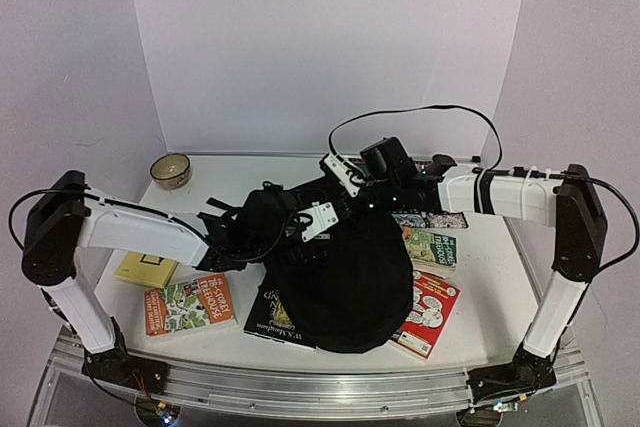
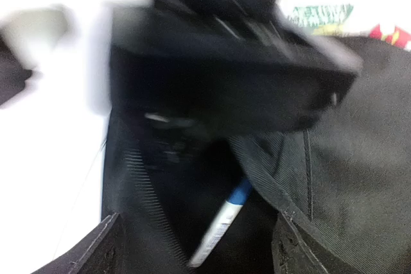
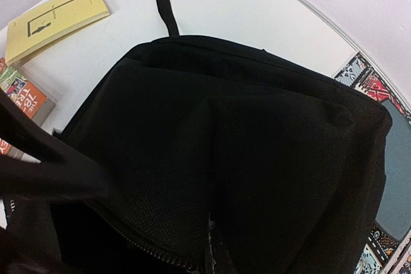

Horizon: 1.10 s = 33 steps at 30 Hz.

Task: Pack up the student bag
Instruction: Place the pen in the upper front pocket of the bag, then pass from the right arm to the left

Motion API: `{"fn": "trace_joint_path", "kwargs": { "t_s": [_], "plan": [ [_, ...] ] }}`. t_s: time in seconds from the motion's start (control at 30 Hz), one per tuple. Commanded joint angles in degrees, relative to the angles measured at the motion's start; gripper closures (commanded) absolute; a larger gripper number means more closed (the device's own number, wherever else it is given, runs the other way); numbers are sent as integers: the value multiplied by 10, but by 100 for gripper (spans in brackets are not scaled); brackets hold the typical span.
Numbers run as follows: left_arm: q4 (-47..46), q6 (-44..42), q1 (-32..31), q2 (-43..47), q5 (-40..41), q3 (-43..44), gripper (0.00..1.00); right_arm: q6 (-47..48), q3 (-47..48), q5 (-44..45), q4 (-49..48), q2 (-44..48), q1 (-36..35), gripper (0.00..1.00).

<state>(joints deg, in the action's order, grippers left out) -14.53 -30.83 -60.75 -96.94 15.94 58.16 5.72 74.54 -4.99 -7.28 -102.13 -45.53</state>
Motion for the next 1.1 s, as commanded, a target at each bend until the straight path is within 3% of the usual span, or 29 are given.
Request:
{"fn": "trace_joint_path", "kwargs": {
  "t_s": [0.0,0.1,0.33,0.47,0.57,0.63,0.73,0.83,1.07],
  "plan": [
    [60,60,4,73,-5,11,16,-3,30,-10,0,-8,-7,100],
    [108,92,4,70,11,21,13,-6,32,-13,0,-12,-7,100],
    [122,128,13,23,46,38,12,-18,34,-23,0,-16,-6,100],
    [124,145,34,-15,73,65,16,-26,36,-35,1,-18,-6,100],
    [129,151,41,-30,88,86,27,-31,36,-44,1,-15,-6,100],
    [138,155,41,-30,84,96,39,-32,33,-45,1,-13,-6,98],
    [166,166,40,-21,85,112,74,-33,28,-38,2,-9,-6,95],
    [193,175,41,-10,98,122,98,-39,24,-36,2,-1,-7,86],
    [286,212,45,11,128,169,100,-65,18,-24,16,39,-6,61]
  ]
}}
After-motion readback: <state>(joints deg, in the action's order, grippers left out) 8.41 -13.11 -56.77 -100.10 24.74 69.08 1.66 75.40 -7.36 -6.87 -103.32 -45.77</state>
